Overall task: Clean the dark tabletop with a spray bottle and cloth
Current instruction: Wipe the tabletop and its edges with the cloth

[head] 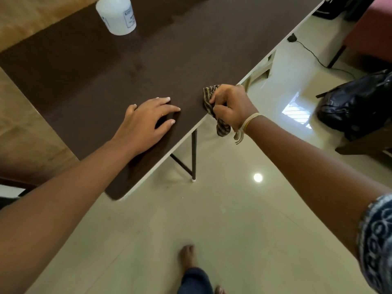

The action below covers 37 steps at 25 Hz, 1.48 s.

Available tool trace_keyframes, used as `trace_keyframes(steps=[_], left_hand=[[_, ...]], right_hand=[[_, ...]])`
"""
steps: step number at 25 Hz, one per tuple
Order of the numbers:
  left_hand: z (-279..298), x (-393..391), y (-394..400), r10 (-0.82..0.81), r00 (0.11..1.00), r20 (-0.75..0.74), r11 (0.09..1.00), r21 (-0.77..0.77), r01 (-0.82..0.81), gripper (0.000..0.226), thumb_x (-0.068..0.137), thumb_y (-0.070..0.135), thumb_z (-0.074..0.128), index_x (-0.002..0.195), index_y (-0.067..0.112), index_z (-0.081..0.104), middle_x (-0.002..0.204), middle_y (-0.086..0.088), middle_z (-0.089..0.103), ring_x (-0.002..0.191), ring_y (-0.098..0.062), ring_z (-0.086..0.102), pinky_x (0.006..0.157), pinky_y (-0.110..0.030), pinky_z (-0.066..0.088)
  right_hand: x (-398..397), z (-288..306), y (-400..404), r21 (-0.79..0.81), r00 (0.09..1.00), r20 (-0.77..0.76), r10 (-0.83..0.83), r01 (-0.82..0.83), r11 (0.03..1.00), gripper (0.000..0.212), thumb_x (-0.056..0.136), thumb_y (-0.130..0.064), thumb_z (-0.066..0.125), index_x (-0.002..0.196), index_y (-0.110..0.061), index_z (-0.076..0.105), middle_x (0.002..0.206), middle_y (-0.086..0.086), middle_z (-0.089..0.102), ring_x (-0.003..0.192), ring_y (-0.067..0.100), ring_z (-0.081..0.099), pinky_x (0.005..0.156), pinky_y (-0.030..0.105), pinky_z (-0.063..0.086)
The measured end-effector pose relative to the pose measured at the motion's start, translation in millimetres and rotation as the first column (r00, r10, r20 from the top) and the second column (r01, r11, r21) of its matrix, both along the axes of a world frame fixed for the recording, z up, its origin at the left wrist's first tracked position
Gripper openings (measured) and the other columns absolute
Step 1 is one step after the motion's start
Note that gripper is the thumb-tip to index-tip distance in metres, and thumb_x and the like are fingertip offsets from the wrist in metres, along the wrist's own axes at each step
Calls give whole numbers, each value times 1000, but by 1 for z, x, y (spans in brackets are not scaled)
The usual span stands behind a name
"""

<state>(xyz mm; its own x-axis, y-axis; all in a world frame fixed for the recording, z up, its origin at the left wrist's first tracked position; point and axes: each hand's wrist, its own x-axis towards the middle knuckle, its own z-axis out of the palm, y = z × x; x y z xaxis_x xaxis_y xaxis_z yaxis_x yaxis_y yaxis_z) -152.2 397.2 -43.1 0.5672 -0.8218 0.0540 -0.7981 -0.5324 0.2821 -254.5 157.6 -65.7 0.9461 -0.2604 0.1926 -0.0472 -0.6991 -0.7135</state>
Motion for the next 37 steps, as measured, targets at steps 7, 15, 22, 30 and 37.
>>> trace_keyframes(steps=[7, 15, 22, 30, 37], left_hand=[[6, 29, -110, -91, 996, -1, 996, 6, 91, 39, 98, 38, 52, 137, 36, 52, 152, 5, 42, 141, -14, 35, 107, -54, 33], [11, 78, -244, -238, 971, 6, 970, 45, 238, 40, 98, 38, 51, 137, 34, 52, 151, 4, 42, 140, -15, 36, 106, -50, 33], [8, 106, -355, -245, 969, 20, 968, 52, 244, 41, 97, 44, 51, 137, 35, 51, 151, 4, 41, 141, -16, 35, 106, -54, 31], [9, 134, -476, -16, 1000, 8, 995, 98, 15, 53, 88, 64, 52, 137, 45, 46, 153, 5, 36, 141, -19, 31, 101, -53, 29], [5, 121, -499, 191, 981, 32, 969, 155, -194, 54, 84, 72, 46, 134, 52, 42, 155, 12, 29, 140, -17, 29, 105, -55, 25]], right_hand=[[25, 9, -102, -16, 981, -40, -188, 188, 982, 20, 74, -4, 55, 65, 2, 71, 86, 1, 64, 83, 20, 64, 62, 19, 48], [55, 13, -224, -37, 932, -91, -352, 350, 936, 26, 77, -6, 51, 73, 13, 67, 82, 30, 65, 77, 41, 63, 61, 43, 55], [79, 15, -316, -3, 910, -132, -394, 397, 918, 33, 65, -15, 45, 64, 16, 57, 76, 36, 59, 61, 29, 45, 54, 33, 39], [118, 46, -453, -189, 870, -347, -351, 302, 934, 36, 83, -13, 52, 51, -9, 37, 52, 5, 32, 48, 17, 29, 45, 25, 24], [147, 49, -513, -159, 846, -447, -290, 244, 957, 30, 85, -19, 54, 80, 10, 62, 66, 14, 50, 61, 25, 46, 51, 29, 35]])
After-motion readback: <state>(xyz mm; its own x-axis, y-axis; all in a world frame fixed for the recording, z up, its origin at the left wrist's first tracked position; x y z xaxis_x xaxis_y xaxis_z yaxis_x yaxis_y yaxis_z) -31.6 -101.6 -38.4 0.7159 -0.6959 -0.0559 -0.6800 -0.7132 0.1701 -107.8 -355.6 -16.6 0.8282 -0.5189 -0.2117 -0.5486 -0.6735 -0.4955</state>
